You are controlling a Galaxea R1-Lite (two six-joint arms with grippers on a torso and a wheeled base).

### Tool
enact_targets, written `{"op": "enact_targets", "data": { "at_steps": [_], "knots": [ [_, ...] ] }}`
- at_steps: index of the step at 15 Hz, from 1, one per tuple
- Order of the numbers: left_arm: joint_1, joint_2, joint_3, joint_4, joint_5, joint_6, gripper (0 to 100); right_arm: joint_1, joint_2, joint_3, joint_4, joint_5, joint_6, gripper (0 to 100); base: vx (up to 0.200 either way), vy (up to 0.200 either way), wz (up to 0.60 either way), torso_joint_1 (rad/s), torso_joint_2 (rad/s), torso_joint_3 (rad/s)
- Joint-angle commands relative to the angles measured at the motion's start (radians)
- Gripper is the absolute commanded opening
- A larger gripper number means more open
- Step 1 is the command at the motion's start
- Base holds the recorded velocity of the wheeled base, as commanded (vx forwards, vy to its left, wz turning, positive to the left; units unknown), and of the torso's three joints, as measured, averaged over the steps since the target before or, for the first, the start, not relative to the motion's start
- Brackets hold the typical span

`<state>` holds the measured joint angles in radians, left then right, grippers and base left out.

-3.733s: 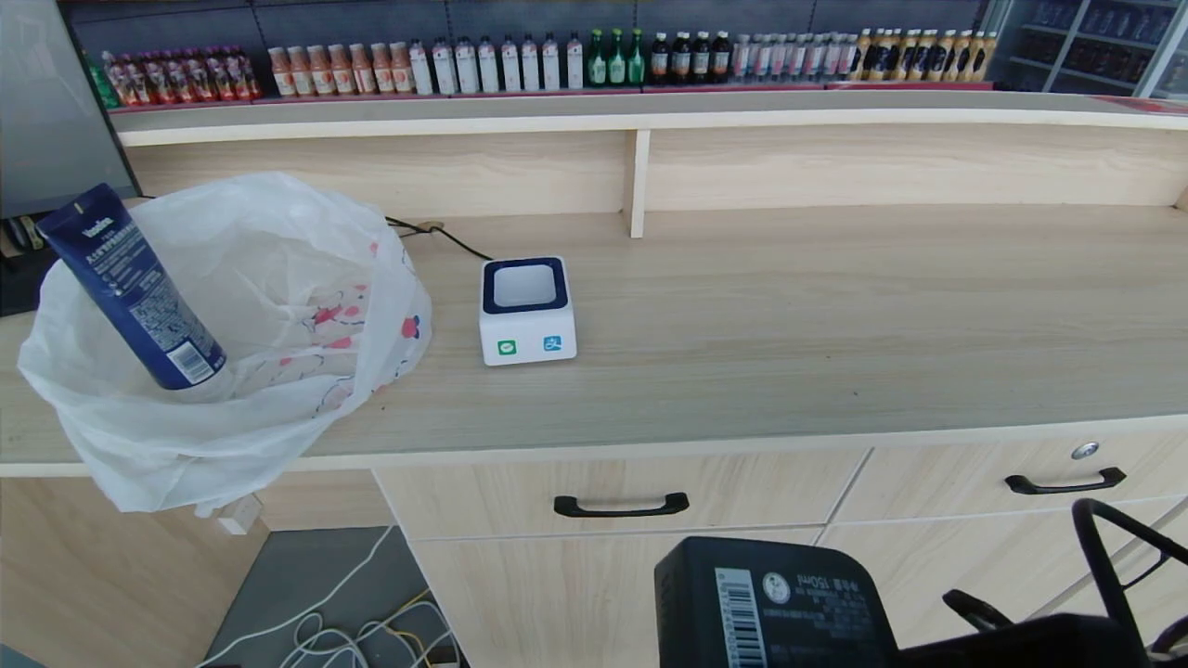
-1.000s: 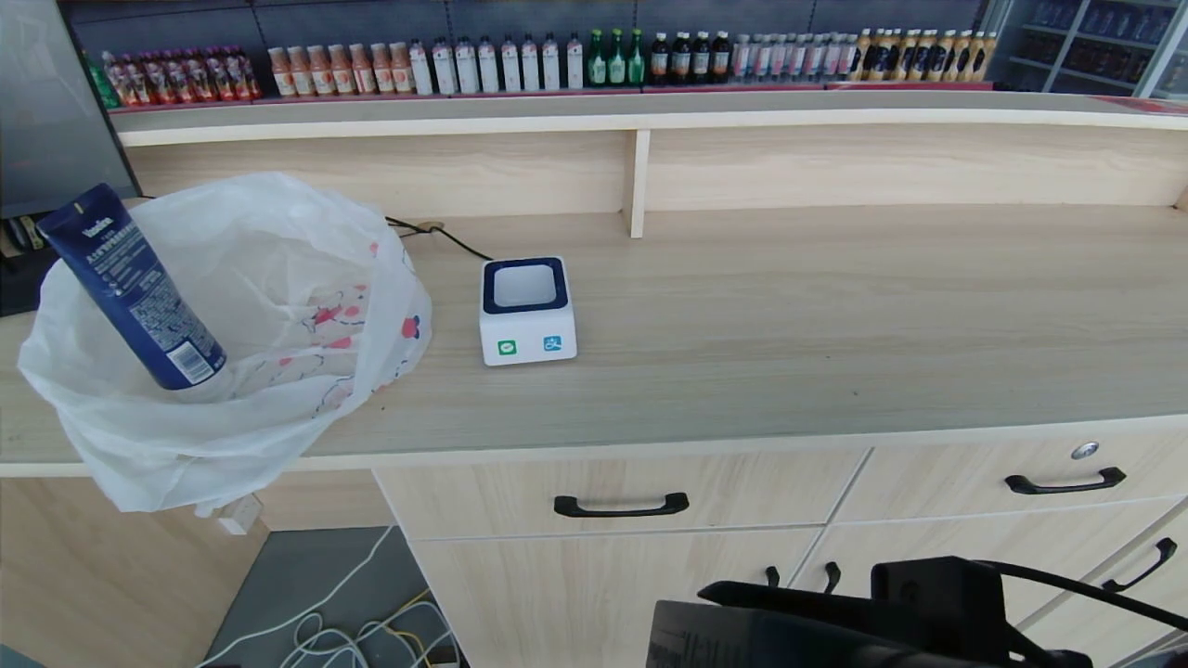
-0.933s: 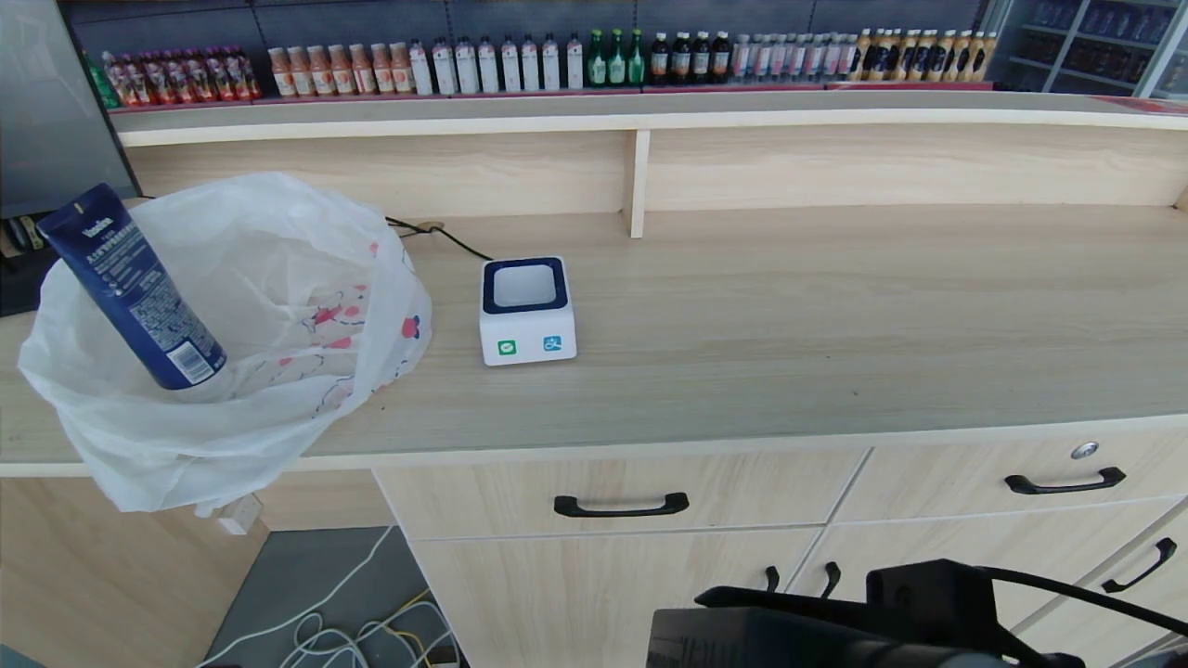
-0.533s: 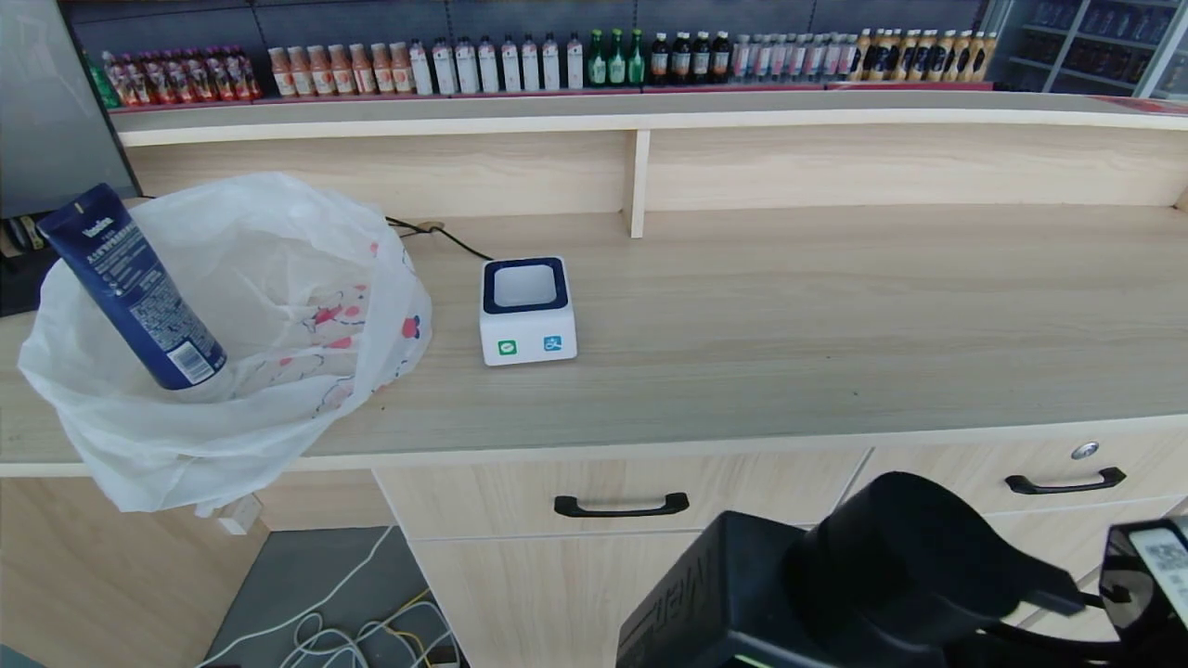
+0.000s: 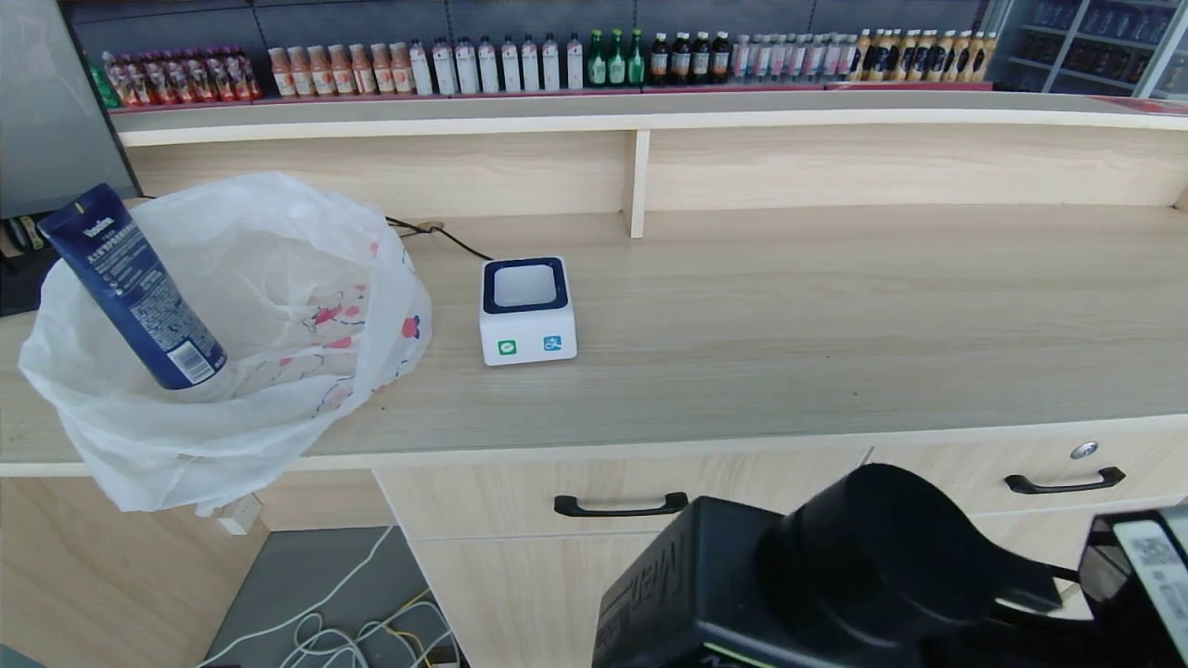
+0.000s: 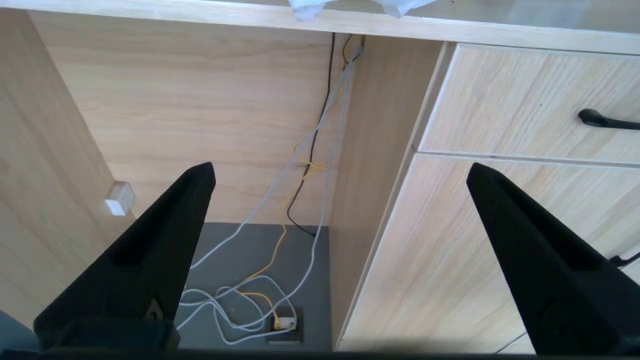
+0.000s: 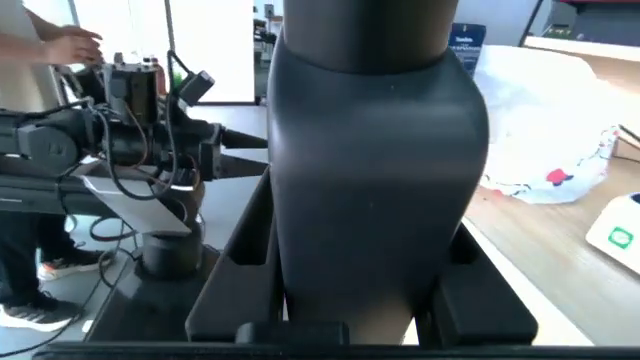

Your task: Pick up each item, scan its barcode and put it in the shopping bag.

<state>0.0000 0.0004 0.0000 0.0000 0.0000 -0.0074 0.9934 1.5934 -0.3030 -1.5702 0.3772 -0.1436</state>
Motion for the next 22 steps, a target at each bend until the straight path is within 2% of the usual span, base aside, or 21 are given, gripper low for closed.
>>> {"op": "enact_targets", "data": {
  "at_steps": [1,3,6,8,10,18,22],
  "knots": [
    [0.0,0.0,0.0,0.0,0.0,0.0,100,-0.118,-0.001,-0.004,-0.001,-0.074,-0.017,0,0.0,0.0,0.0,0.0,0.0,0.0],
    [-0.002,0.0,0.0,0.0,0.0,0.0,100,-0.182,-0.003,-0.01,-0.001,-0.182,0.006,0,0.0,0.0,0.0,0.0,0.0,0.0],
    [0.0,0.0,0.0,0.0,0.0,0.0,100,-0.265,0.005,0.013,-0.001,-0.274,0.055,0,0.0,0.0,0.0,0.0,0.0,0.0],
    [0.0,0.0,0.0,0.0,0.0,0.0,100,-0.3,0.037,-0.034,-0.001,-0.319,0.05,0,0.0,0.0,0.0,0.0,0.0,0.0],
    [0.0,0.0,0.0,0.0,0.0,0.0,100,-0.305,0.086,-0.111,-0.001,-0.411,0.053,0,0.0,0.0,0.0,0.0,0.0,0.0],
    [0.0,0.0,0.0,0.0,0.0,0.0,100,-0.312,0.088,-0.117,-0.001,-0.425,0.078,0,0.0,0.0,0.0,0.0,0.0,0.0],
    [-0.002,0.0,0.0,0.0,0.0,-0.002,100,-0.305,0.082,-0.133,-0.001,-0.42,0.075,0,0.0,0.2,0.0,0.001,0.0,0.005]
  ]
}}
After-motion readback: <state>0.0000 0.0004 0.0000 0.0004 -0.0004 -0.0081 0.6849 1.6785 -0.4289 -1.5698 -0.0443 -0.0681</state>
